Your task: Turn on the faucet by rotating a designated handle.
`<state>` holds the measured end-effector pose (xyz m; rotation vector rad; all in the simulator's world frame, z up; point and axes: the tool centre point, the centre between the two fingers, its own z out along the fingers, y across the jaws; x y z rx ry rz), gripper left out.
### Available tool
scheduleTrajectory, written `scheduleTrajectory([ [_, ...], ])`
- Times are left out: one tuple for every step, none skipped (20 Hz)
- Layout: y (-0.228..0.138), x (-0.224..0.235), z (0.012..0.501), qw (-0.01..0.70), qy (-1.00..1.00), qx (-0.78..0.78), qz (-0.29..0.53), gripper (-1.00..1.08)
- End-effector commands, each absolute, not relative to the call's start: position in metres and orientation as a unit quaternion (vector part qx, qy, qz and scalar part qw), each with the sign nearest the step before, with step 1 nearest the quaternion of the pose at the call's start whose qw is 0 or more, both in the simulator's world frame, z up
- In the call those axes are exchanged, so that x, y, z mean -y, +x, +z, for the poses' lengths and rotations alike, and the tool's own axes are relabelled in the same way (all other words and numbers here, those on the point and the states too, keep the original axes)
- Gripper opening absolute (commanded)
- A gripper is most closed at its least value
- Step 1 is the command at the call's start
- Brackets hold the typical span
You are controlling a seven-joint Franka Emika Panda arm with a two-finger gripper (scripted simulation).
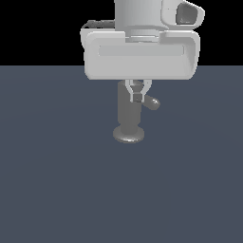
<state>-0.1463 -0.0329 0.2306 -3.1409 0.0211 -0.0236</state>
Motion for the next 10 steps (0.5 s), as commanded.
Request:
scheduleTrajectory([
  [-0.145,0.054,0.22,0.0,-1.0,-0.015,0.0,-1.0],
  [-0.144,0.06,0.22,0.0,-1.0,-0.015,0.0,-1.0],
  [-0.143,0.065,0.22,0.0,-1.0,-0.015,0.0,-1.0],
  [-0.142,0.07,0.22,0.0,-1.0,-0.015,0.0,-1.0],
  [-0.142,0.075,0.22,0.0,-1.0,-0.015,0.0,-1.0],
  [-0.141,0.08,0.22,0.0,-1.0,-0.015,0.0,-1.0],
  [-0.14,0.085,0.22,0.0,-1.0,-0.015,0.0,-1.0],
  [-0.139,0.09,0.22,0.0,-1.0,-0.015,0.0,-1.0],
  [-0.139,0.095,0.219,0.0,-1.0,-0.015,0.0,-1.0],
  [-0.138,0.1,0.219,0.0,-1.0,-0.015,0.0,-1.0],
])
